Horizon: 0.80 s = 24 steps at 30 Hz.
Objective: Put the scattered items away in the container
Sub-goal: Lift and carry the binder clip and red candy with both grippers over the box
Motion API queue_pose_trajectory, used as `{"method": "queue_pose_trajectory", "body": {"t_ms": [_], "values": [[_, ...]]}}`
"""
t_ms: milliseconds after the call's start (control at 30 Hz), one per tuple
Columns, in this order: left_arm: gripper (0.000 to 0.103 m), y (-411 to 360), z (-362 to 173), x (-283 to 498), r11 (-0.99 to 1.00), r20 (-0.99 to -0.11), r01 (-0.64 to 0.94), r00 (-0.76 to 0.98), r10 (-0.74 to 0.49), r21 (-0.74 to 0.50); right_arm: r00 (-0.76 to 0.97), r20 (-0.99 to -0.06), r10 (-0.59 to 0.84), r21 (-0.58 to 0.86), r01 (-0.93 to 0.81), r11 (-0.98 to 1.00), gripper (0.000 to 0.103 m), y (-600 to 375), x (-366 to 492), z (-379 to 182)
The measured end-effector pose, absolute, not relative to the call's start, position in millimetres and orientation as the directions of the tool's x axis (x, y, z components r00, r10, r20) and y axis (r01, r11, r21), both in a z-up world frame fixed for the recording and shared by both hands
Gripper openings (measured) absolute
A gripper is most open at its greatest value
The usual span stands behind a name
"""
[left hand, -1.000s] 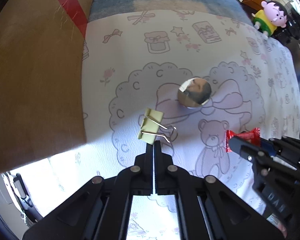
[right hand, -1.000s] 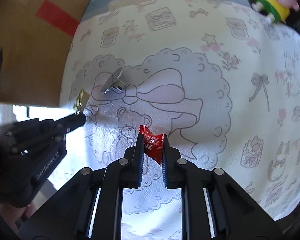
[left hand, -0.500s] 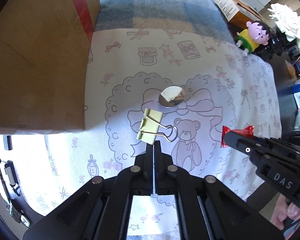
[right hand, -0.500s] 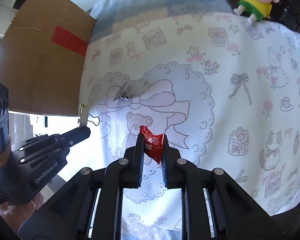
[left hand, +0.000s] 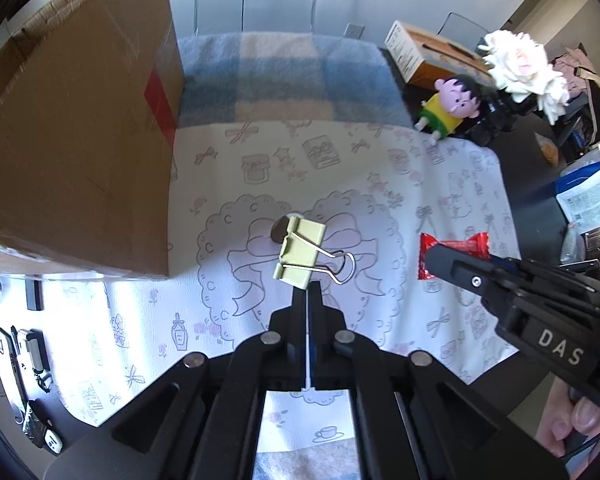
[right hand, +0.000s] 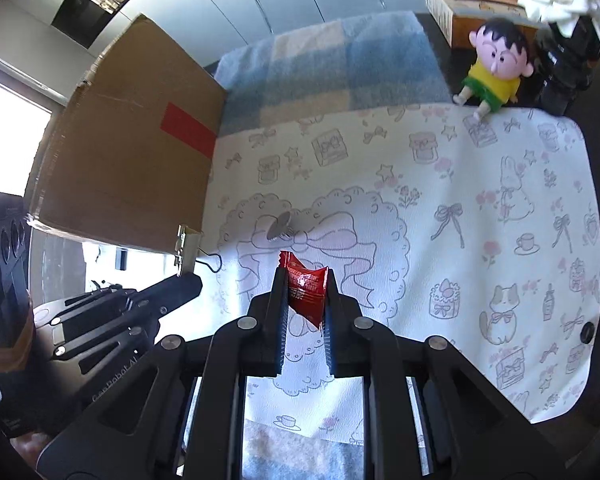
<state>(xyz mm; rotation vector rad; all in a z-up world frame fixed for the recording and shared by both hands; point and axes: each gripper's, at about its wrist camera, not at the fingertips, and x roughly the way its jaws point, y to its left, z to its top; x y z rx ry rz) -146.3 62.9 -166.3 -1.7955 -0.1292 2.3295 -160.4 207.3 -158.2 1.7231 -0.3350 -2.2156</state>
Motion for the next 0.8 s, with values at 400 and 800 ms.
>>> {"method": "queue_pose_trajectory", "body": {"t_ms": [400,800], "values": [[0.0,68.9,-99.4,-154.3,-0.971,-0.904,-0.125,-0.359,0.234,-0.202,-0.347,-0.86,-0.374,0.343,0.149,-0.927,0.015,210.0,-174.8,-85.2],[0.0,30.0,-43.2,-166.7,-0.978,-0.859,-0.094,-0.466,0.21,-0.188,-0.411,-0.816,-0.406,0.332,0.241,-0.912,0.015,168.9,-194.5,-28.2]]}}
